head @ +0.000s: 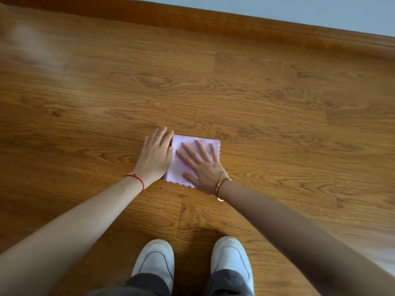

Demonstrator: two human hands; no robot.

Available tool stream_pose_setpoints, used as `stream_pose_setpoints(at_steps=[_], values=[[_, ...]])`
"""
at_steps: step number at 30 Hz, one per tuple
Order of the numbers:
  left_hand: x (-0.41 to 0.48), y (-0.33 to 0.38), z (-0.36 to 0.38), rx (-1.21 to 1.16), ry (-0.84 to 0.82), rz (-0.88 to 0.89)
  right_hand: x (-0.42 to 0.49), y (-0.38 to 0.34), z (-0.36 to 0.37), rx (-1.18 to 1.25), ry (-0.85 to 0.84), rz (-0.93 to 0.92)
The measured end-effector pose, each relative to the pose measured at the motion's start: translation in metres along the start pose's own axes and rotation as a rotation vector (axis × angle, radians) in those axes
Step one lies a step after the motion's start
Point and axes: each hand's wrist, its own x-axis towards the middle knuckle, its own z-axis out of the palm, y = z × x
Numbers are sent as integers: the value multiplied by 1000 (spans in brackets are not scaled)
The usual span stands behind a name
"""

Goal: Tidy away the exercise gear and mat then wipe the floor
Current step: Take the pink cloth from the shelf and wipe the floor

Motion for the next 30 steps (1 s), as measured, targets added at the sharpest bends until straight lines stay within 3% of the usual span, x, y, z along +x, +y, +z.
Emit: stream_pose_setpoints(at_steps=[3,11,16,19,30], values=[[4,-1,4,23,-10,8,3,27,-8,-10,3,72],[19,5,18,63,16,11,19,120,-34,118,40,525],[16,2,23,136,60,51,27,141,-44,192,59,693],[17,5,23,169,70,33,30,132,-44,181,66,678],[30,19,20,240,154,-30,3,72,-25,58,59,279]])
